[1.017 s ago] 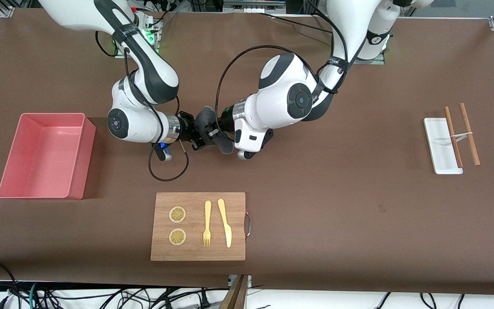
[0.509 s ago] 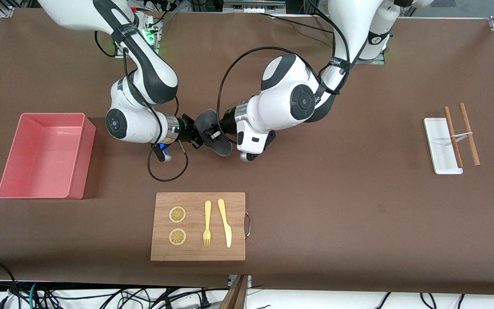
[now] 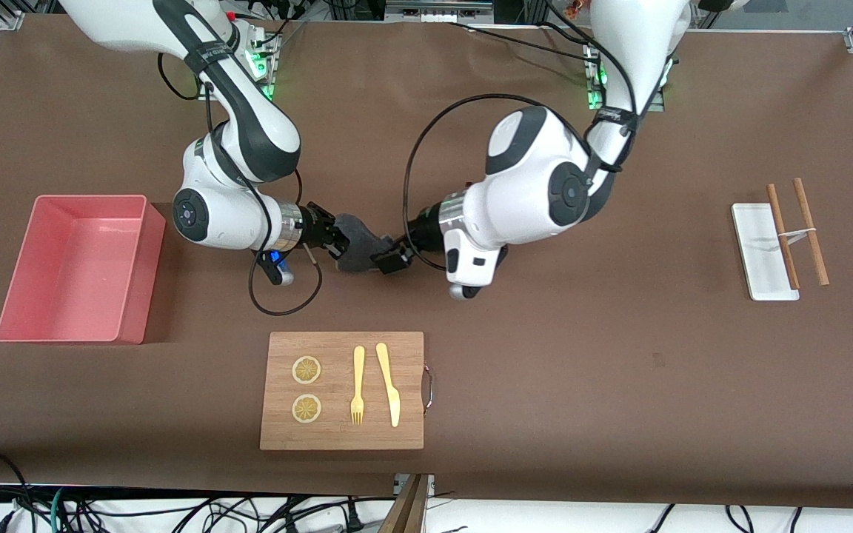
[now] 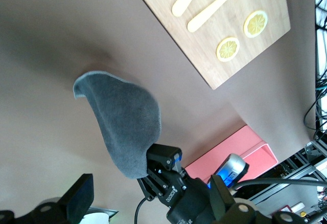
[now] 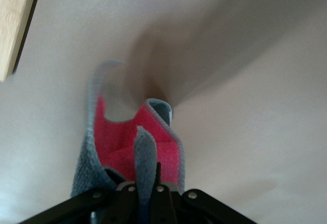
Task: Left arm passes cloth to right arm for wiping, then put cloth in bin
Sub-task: 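Open the left gripper and withdraw it while the right gripper holds the cloth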
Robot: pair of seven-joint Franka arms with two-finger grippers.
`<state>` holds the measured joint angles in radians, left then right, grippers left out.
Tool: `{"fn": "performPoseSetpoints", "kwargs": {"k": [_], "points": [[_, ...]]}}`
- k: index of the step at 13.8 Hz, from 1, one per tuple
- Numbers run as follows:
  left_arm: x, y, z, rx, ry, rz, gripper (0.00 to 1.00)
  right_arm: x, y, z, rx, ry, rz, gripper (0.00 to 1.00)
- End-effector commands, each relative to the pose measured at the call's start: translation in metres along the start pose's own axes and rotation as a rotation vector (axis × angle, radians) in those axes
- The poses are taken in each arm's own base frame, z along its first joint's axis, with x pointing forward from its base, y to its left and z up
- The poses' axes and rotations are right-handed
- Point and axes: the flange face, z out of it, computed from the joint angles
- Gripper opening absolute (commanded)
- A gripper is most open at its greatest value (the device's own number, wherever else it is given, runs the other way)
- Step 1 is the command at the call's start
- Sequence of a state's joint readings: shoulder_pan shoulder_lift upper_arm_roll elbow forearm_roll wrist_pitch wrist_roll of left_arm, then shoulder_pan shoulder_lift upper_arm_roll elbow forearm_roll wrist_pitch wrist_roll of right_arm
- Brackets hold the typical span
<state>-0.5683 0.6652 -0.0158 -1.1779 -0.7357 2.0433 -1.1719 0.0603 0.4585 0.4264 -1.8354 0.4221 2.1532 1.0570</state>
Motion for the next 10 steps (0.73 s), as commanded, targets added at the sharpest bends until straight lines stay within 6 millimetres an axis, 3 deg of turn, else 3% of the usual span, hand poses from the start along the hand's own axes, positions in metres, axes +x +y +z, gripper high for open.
{"fn": "performPoseSetpoints", "kwargs": {"k": [1, 2, 4, 7, 10], "points": [[0.036, -0.007, -0.058, -0.006, 0.024, -0.044, 1.00, 0.000, 0.005, 0.006, -0.023, -0.015, -0.120, 0.00], [0.051, -0.010, -0.076, -0.008, 0.024, -0.065, 1.00, 0.001, 0.006, 0.014, -0.037, -0.017, -0.148, 0.00], [0.056, -0.013, -0.113, -0.012, 0.029, -0.054, 1.00, 0.008, 0.013, 0.031, -0.092, 0.002, -0.196, 0.00], [0.068, -0.033, -0.159, 0.091, 0.063, 0.125, 1.00, 0.027, 0.026, 0.057, -0.182, 0.030, -0.323, 0.00], [0.084, -0.056, -0.217, 0.135, 0.046, 0.178, 1.00, 0.068, 0.041, 0.046, -0.231, 0.092, -0.421, 0.00]]}}
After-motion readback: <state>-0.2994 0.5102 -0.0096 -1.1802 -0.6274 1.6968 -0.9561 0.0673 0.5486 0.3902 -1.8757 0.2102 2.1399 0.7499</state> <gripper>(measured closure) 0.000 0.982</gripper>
